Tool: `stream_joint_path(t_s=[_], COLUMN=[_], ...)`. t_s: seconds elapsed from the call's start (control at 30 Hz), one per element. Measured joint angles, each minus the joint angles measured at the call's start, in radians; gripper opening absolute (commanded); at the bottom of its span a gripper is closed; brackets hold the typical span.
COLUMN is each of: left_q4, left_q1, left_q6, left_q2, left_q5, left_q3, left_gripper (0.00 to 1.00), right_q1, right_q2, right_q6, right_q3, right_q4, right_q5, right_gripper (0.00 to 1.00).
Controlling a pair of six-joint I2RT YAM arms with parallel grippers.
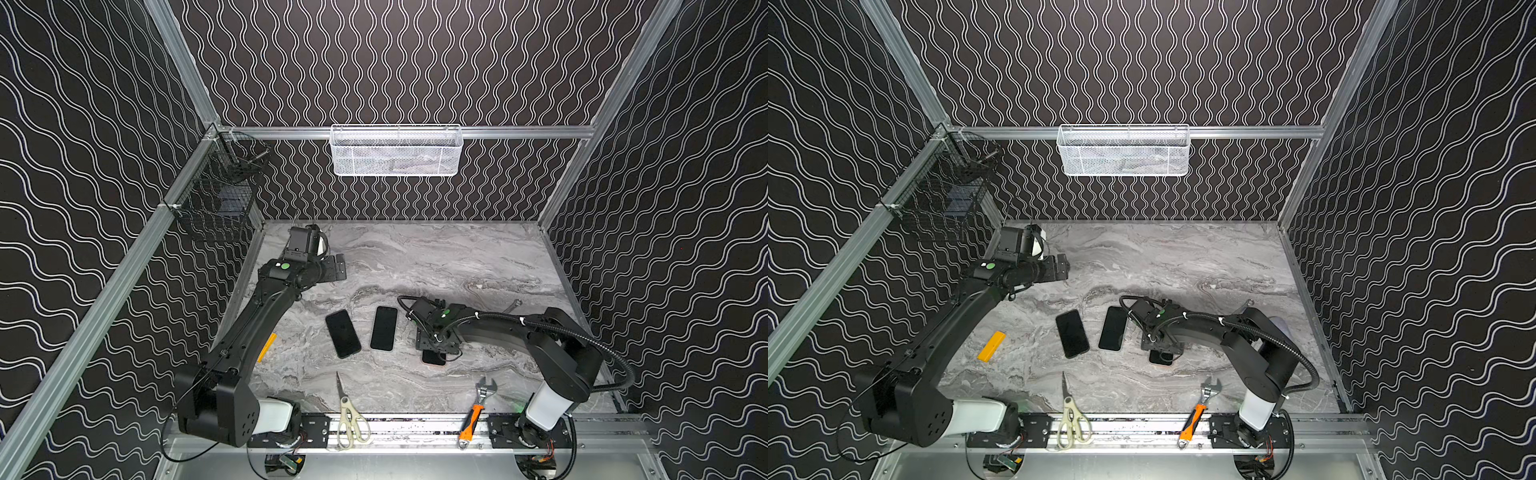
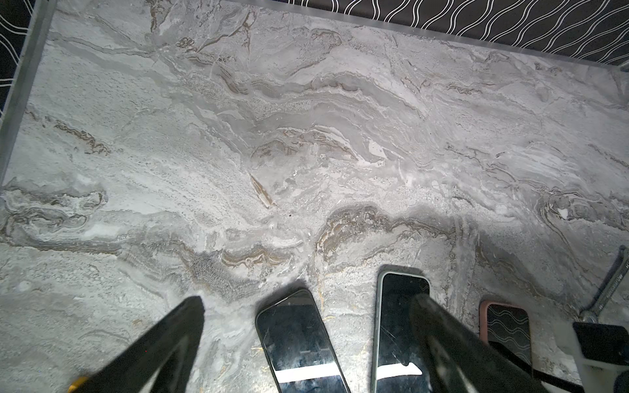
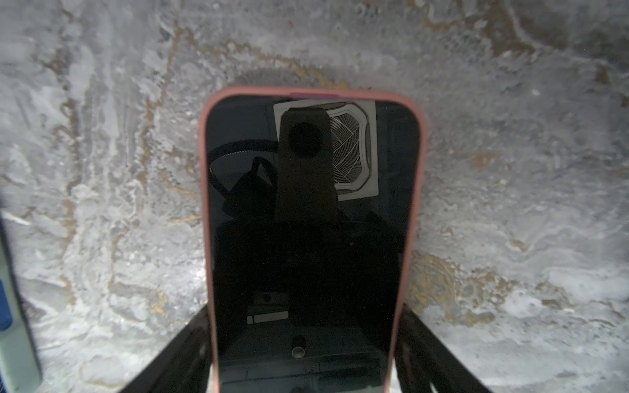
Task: Take the phone out of the phone case
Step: Pick up the phone from the center of the table.
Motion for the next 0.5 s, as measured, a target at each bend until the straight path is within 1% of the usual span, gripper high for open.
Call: stream_joint_path(t_s=[0.1, 0.17, 0.2, 0.5], left_q4=[-0.001, -0.001, -0.001, -0.001], left_q1=[0.000, 0.000, 0.000, 0.000], left_q6=[0.000, 0.000, 0.000, -0.001], left_q2=[0.002, 0.002, 0.003, 0.009], left_q5=[0.001, 0.001, 0.001, 0.002], left_q3=[0.000, 0.000, 0.000, 0.000], left_gripper=[0.99, 0.99, 0.99, 0.99], right_q1=[0.000, 0.000, 0.000, -0.004], right_q2=[0.002, -0.001, -0.004, -0.029], right_q6=[0.004, 0.008, 0.010, -0.025], right_q3=[0.000, -0.002, -0.005, -0.018], right_q4=[0.000, 0.002, 0.006, 0.016], right_q5=[-0.001, -0.002, -0.002, -0.001], right_gripper=[0.60, 0.51, 0.48, 0.45])
